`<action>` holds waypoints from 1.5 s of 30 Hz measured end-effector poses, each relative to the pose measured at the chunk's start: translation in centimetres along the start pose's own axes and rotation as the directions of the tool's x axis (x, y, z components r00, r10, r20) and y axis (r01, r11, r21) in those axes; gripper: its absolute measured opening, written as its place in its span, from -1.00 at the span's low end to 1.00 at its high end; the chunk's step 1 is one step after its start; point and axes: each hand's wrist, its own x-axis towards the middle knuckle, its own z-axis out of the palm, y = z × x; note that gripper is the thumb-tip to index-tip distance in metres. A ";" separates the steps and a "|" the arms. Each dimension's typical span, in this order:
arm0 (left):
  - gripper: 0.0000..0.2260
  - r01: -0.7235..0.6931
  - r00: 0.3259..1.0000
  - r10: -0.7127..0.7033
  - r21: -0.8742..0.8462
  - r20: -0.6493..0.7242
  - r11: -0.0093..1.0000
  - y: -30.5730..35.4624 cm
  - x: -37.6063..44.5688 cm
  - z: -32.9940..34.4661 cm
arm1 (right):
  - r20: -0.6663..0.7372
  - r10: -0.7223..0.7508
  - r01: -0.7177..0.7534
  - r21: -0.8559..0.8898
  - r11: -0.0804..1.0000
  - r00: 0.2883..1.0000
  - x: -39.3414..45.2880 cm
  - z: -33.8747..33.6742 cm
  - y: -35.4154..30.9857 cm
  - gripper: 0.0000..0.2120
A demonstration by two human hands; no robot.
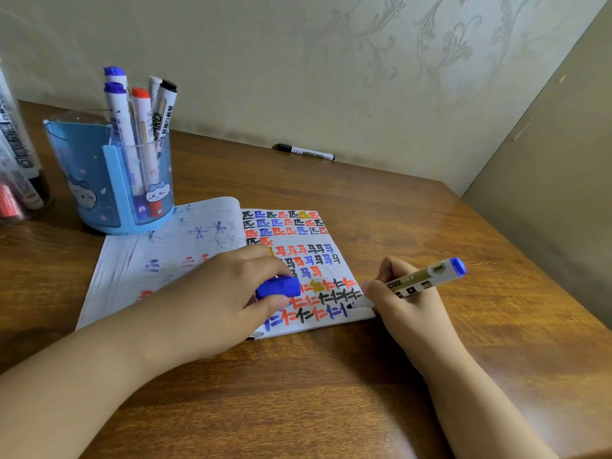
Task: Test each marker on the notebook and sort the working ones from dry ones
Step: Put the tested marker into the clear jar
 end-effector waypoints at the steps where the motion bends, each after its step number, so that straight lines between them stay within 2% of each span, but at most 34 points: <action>1: -0.76 0.000 1.000 0.000 0.002 0.000 1.000 0.0 0.0 0.0 | -0.005 -0.005 0.005 -0.021 1.000 1.000 0.0 0.0 0.0 -0.71; 5: -0.75 0.007 1.000 -0.007 0.004 0.006 1.000 0.1 0.0 0.0 | -0.029 -0.008 0.006 -0.081 0.997 1.000 0.0 0.0 -0.1 -0.75; 10: -0.75 -0.004 1.000 0.004 -0.004 -0.006 1.000 0.0 0.0 0.1 | 0.012 0.019 -0.019 -0.006 1.000 1.000 -0.1 -0.2 -0.2 -0.72; 12: -0.75 -0.007 1.000 0.007 -0.006 -0.012 1.000 -0.1 0.0 0.1 | 0.024 0.012 -0.011 -0.034 0.999 1.000 -0.1 -0.2 -0.3 -0.71; 17: -0.75 -0.003 1.000 0.003 -0.022 0.000 1.000 -0.1 0.0 0.0 | -0.045 0.009 -0.012 -0.064 0.998 0.999 -0.1 -0.2 -0.2 -0.73; 22: -0.74 0.040 0.998 -0.045 -0.104 -0.048 0.994 -0.2 0.1 -1.1 | -0.143 0.007 0.023 0.203 0.979 0.990 0.3 -0.3 -1.7 -0.73; 28: -0.69 0.188 0.962 -0.215 -0.158 -0.170 0.969 -1.3 0.4 -2.9 | 0.101 -0.106 0.054 0.421 0.906 0.989 3.1 0.8 -8.4 -0.84; 33: -0.76 0.285 0.913 -0.341 -0.246 -0.225 0.926 -2.6 0.6 -3.8 | 0.081 -0.037 -0.020 0.605 0.796 0.996 4.9 4.8 -9.7 -0.85; 40: -0.81 0.235 0.937 -0.281 -0.222 -0.207 0.946 -2.8 0.6 -3.2 | 0.058 0.072 -0.093 0.672 0.735 0.996 4.0 7.0 -7.1 -0.72; 45: -0.77 0.215 0.945 -0.258 -0.210 -0.203 0.954 -2.4 0.5 -3.0 | 0.082 0.062 -0.101 0.674 0.731 0.995 4.0 7.1 -7.0 -0.72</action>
